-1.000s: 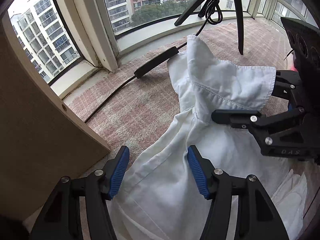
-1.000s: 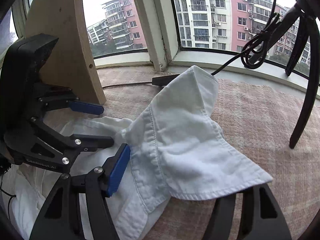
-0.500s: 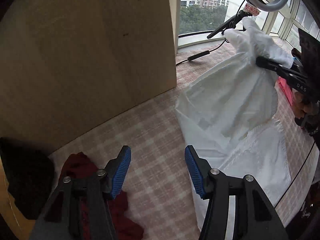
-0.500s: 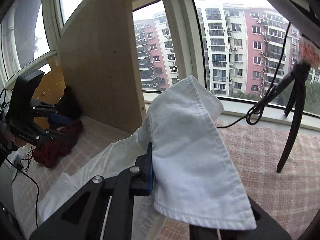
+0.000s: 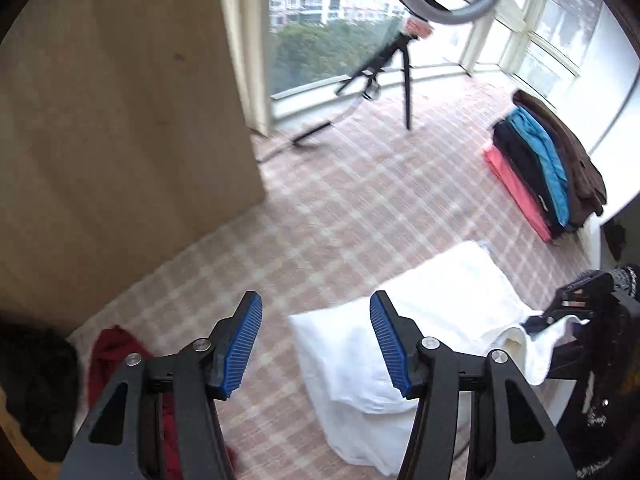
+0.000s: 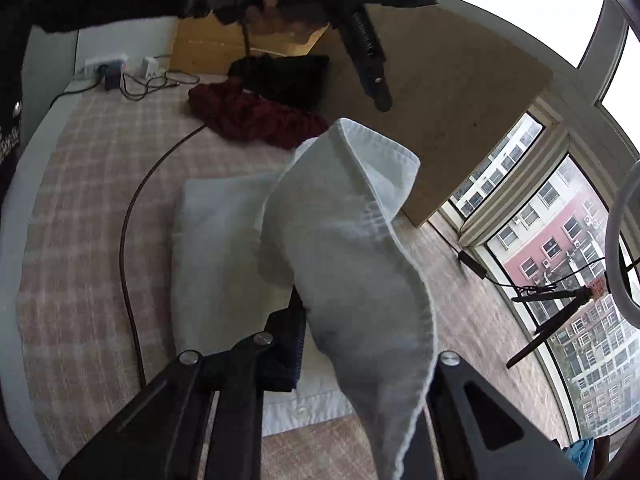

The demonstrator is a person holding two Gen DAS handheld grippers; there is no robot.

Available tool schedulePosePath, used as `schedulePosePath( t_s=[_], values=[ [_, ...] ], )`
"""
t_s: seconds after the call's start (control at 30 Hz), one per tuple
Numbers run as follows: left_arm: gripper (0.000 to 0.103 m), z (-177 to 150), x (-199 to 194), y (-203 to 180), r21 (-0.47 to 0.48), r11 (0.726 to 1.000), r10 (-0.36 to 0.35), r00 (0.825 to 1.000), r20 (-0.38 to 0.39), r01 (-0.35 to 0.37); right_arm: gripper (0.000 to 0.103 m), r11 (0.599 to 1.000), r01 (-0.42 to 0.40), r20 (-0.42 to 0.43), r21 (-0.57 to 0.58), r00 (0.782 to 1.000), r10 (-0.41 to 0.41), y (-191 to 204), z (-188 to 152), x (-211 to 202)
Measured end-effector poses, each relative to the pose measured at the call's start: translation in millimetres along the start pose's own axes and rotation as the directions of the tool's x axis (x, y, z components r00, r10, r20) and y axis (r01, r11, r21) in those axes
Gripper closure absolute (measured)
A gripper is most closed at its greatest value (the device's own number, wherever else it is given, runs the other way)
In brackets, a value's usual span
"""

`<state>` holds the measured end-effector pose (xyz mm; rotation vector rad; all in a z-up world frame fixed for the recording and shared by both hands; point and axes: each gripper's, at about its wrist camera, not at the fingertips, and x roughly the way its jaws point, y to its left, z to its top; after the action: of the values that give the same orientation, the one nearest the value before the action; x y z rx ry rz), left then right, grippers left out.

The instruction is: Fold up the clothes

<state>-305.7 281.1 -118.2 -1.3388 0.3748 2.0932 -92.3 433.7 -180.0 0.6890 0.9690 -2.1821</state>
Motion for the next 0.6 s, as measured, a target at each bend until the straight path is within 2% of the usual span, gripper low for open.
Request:
schedulePosePath(
  t_s=[0.07,0.1,0.13,0.17,0.2,0.27,0.3,0.33,0.37,0.43,0.47,0.53,0.57,0.6],
  values=[
    [0.049,-5.8,29.0,-18.3,0.055,0.997,-0.048,0.996,-0.077,0.053,0.083,0.998,0.052,-0.066,-0.027,0.996,-0.053,17.6,-4.7,4.5],
    [0.049,-14.7,42.6,-24.4,0.078,0.996,-0.040,0.992,-0.120,0.050,0.081,0.998,0.060,-0.090,-0.026,0.994,-0.062,23.7,-6.6,2.5],
    [0.049,-24.0,56.1,-30.3,0.101,0.994,-0.029,0.986,-0.163,0.046,0.074,0.999,0.048,-0.102,-0.006,0.994,-0.048,26.6,-7.8,-4.5],
    [0.050,-33.2,69.7,-36.2,0.124,0.991,-0.016,0.979,-0.205,0.043,0.073,0.999,0.029,-0.111,0.015,0.993,-0.027,28.3,-9.5,-12.8],
    [0.051,-44.8,79.0,-38.9,0.108,0.992,-0.034,0.972,-0.234,0.061,0.073,0.999,0.004,-0.121,0.036,0.993,0.000,27.7,-12.2,-22.7],
    [0.051,-61.5,87.5,-41.9,0.080,0.991,-0.085,0.961,-0.263,0.109,0.073,0.992,-0.028,-0.148,0.120,0.988,0.045,15.8,-17.0,-39.7],
    [0.051,-62.5,82.5,-40.2,0.067,0.990,-0.103,0.963,-0.249,0.123,0.072,0.980,-0.037,-0.161,0.194,0.985,0.068,4.4,-19.8,-46.3],
    [0.051,-63.1,76.9,-38.4,0.053,0.989,-0.121,0.965,-0.234,0.137,0.072,0.951,-0.039,-0.169,0.308,0.981,0.095,-13.6,-22.7,-49.0],
    [0.051,-63.7,71.3,-36.6,0.040,0.988,-0.138,0.966,-0.218,0.150,0.072,0.898,-0.050,-0.156,0.438,0.979,0.130,-35.1,-25.9,-48.1],
    [0.051,-60.0,54.4,-29.8,0.024,0.987,-0.151,0.974,-0.169,0.157,0.072,0.736,-0.094,-0.084,0.670,0.976,0.202,-79.0,-36.0,-42.9],
    [0.051,-58.1,45.8,-26.4,0.016,0.987,-0.157,0.977,-0.144,0.161,0.072,0.670,-0.093,-0.066,0.737,0.976,0.208,-95.1,-40.2,-37.1],
    [0.051,-53.7,37.2,-20.7,0.051,0.995,-0.082,0.991,-0.107,0.088,0.072,0.578,-0.033,-0.091,0.815,0.979,0.184,-119.7,-45.1,-22.2],
    [0.051,-51.5,33.0,-17.9,0.068,0.996,-0.044,0.995,-0.088,0.050,0.072,0.543,-0.017,-0.093,0.840,0.980,0.174,-128.4,-45.1,-14.5],
    [0.051,-46.7,33.4,-11.3,0.062,0.997,-0.048,0.995,-0.084,0.053,0.072,0.524,-0.019,-0.082,0.851,0.982,0.168,-132.7,-42.0,-6.6]
  ],
)
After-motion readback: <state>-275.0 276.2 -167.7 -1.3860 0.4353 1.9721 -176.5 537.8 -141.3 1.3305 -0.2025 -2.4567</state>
